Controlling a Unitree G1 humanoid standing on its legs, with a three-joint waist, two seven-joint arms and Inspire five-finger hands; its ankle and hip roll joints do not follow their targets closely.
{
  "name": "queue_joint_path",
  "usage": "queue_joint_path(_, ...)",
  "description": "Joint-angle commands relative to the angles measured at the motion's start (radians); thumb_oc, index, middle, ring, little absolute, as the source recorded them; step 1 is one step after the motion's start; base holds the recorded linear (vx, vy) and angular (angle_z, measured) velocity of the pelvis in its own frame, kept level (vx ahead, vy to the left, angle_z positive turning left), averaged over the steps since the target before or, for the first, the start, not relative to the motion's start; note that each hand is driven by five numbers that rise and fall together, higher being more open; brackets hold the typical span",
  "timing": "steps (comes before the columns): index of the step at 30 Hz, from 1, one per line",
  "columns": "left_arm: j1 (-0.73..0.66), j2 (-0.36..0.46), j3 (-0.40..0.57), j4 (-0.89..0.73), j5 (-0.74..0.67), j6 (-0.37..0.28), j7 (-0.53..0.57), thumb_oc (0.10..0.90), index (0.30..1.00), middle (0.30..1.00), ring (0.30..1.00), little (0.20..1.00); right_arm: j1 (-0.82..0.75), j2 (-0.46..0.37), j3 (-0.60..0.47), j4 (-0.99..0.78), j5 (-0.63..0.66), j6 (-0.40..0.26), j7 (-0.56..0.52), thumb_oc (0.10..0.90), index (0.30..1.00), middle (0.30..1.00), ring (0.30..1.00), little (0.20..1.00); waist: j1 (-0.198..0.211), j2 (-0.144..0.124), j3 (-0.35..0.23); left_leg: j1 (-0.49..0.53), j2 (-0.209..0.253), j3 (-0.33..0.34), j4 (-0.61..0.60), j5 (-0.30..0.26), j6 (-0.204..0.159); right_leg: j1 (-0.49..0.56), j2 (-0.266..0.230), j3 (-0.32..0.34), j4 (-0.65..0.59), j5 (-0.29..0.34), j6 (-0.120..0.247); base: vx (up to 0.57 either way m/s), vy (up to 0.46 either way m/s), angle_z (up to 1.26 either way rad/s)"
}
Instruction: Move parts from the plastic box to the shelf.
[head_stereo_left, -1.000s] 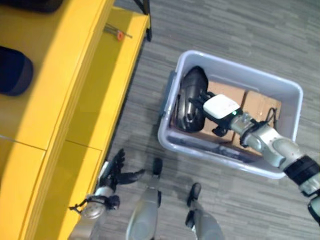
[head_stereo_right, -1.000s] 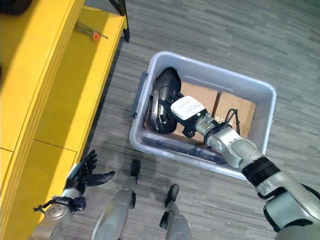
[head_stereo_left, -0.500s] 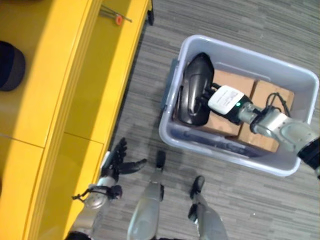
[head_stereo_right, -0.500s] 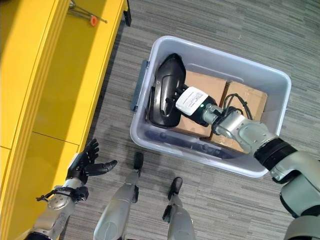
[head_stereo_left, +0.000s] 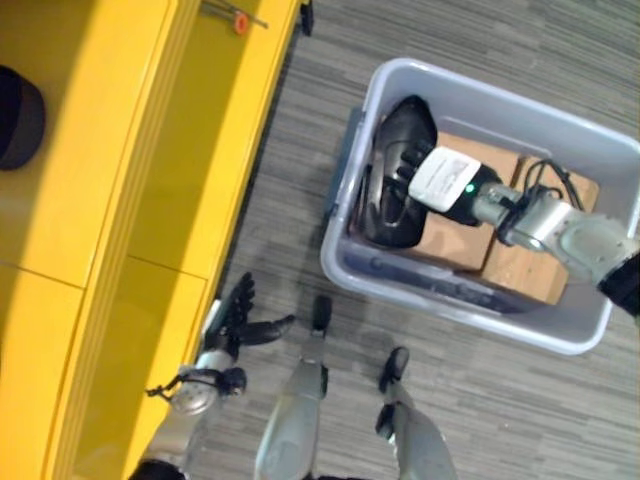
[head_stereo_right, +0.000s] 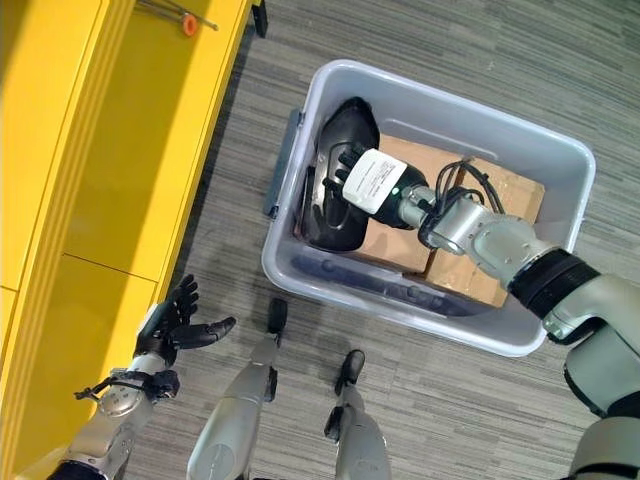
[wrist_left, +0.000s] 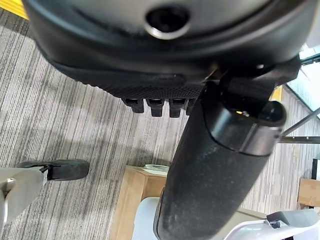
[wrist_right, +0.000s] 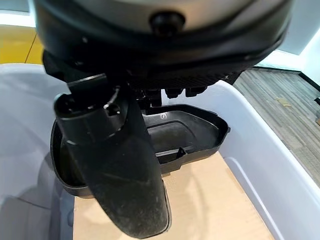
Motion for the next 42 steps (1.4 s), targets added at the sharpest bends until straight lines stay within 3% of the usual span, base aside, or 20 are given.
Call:
queue_joint_path(1,-0.009,0.036,-0.018,-0.057,-0.020,-0.082,0.009,0.900,1.000,1.000,1.000,1.000,-0.171,-0.092,0.062,0.015,0.003,0.024,-0.052,0.900,1.000,1.000,1.000,1.000,0.008,0.000,-0.039,0.009,0.083,-0.037,0.071,-0.079,-0.062,-0.141,-0.066,0.005,0.213,-0.031,-0.013,0.01,-0.038,0.02)
queue_joint_path(10,-0.016,0.038,-0.019,-0.071,-0.028,-0.091,0.022,0.900,1.000,1.000,1.000,1.000,-0.163,-0.110,0.056,0.065,0.013,0.039,-0.064,0.900,1.000,1.000,1.000,1.000,0.013,0.023,-0.007,-0.066,0.061,-0.053,0.150,-0.111,-0.061,-0.209,-0.068,0.012,0.296,-0.070,-0.028,0.00,-0.019,0.06)
queue_joint_path(16,-0.008,0.044,-0.003,-0.092,-0.034,-0.102,0.037,0.900,1.000,1.000,1.000,1.000,-0.155,-0.114,0.062,0.171,0.004,0.058,-0.079,0.900,1.000,1.000,1.000,1.000,0.011,0.048,0.003,-0.191,0.032,-0.064,0.262,-0.151,-0.063,-0.344,-0.079,0.034,0.440,-0.116,-0.042,-0.02,-0.017,0.14)
queue_joint_path(24,-0.009,0.032,-0.006,-0.100,-0.044,-0.121,0.054,0.900,1.000,1.000,1.000,1.000,-0.098,-0.032,0.041,0.380,-0.002,0.088,-0.089,0.900,1.000,1.000,1.000,1.000,0.022,0.071,0.003,-0.322,0.022,-0.066,0.328,-0.160,-0.059,-0.493,-0.086,0.042,0.534,-0.136,-0.050,0.00,-0.013,0.03)
queue_joint_path(25,-0.014,0.030,-0.009,-0.094,-0.046,-0.122,0.056,0.900,1.000,1.000,1.000,1.000,-0.083,-0.013,0.045,0.407,-0.010,0.090,-0.084,0.629,0.621,0.621,0.621,0.621,0.023,0.069,0.003,-0.304,0.022,-0.071,0.321,-0.182,-0.065,-0.483,-0.084,0.050,0.535,-0.157,-0.042,0.05,-0.043,0.03)
queue_joint_path(26,-0.015,0.028,-0.008,-0.091,-0.047,-0.122,0.059,0.900,1.000,1.000,1.000,1.000,-0.075,-0.006,0.041,0.409,-0.009,0.090,-0.083,0.537,0.492,0.492,0.492,0.492,0.022,0.069,0.003,-0.305,0.022,-0.072,0.318,-0.180,-0.064,-0.484,-0.085,0.049,0.533,-0.156,-0.042,0.06,-0.029,0.03)
queue_joint_path(27,-0.019,0.027,-0.008,-0.089,-0.047,-0.122,0.061,0.900,1.000,1.000,1.000,1.000,-0.067,-0.001,0.040,0.411,-0.014,0.090,-0.081,0.400,0.300,0.300,0.300,0.300,0.022,0.069,0.003,-0.304,0.021,-0.074,0.315,-0.179,-0.064,-0.486,-0.084,0.048,0.536,-0.156,-0.042,-0.01,-0.002,0.03)
queue_joint_path(42,-0.074,0.020,-0.040,-0.060,-0.026,-0.114,0.059,0.900,1.000,1.000,1.000,1.000,0.053,0.059,-0.038,0.407,-0.022,0.096,-0.088,0.400,0.300,0.300,0.300,0.300,0.025,0.068,0.003,-0.218,0.024,-0.080,0.246,-0.134,-0.055,-0.403,-0.081,0.020,0.473,-0.122,-0.045,-0.02,0.003,0.00)
